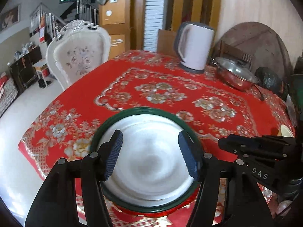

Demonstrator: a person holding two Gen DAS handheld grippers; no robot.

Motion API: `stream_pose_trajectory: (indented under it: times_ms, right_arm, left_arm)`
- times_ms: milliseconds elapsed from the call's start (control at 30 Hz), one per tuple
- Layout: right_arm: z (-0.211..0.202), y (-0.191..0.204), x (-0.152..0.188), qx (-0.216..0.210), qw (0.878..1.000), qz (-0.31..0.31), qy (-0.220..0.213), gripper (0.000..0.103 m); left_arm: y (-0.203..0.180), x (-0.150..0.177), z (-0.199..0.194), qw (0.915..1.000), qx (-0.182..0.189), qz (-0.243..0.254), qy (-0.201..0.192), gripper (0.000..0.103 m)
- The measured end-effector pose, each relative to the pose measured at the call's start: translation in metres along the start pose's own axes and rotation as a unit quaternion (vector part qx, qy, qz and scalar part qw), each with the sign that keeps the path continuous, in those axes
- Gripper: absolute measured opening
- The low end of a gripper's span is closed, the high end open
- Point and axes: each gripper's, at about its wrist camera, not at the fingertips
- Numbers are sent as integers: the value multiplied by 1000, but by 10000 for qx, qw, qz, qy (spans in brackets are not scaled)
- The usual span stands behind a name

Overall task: Organize plates and bowls
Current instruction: 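Withdraw both grippers and reach toward the cream plastic plate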

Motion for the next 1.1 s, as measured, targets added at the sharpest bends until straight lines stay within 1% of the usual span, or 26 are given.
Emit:
stream_pose_trajectory:
  times_ms: [200,400,467,500,533,867,1100]
  right_arm:
    - [-20,-38,3,79,9992,364,-175,19]
    - [-48,-82,7,244,9963,721,-405,20]
    - [-58,-100,8,340,9944,872,-482,26]
    - [-62,-108,9,371,9935,946,-517,33]
    - [-66,-115,9,397,9925,1020,-542,36]
    - [-104,-196,18,753,9795,1702,-774,36]
    - [-135,-259,28,1124,9633,2229,-982,37]
  left_arm:
    - [-34,-11,5,9995,177,261,-58,62]
    - [-78,-23,10,9974,432,561,-122,62]
    - [-94,-27,12,9963,528,667,-133,62]
    - [-102,-29,13,9956,577,726,-140,62]
    - [-110,-32,15,9949,618,779,-147,62]
    - [-187,-48,34,9863,1100,1225,-55,62]
    - [-238,-63,43,9793,1426,1434,-11,62]
Point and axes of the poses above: each gripper's, at about its wrist camera, not at the fingertips, and z roughly the way its jaws point, y to its left, x to its underside, and after that the axes turned 14 degrees about z, right-handed
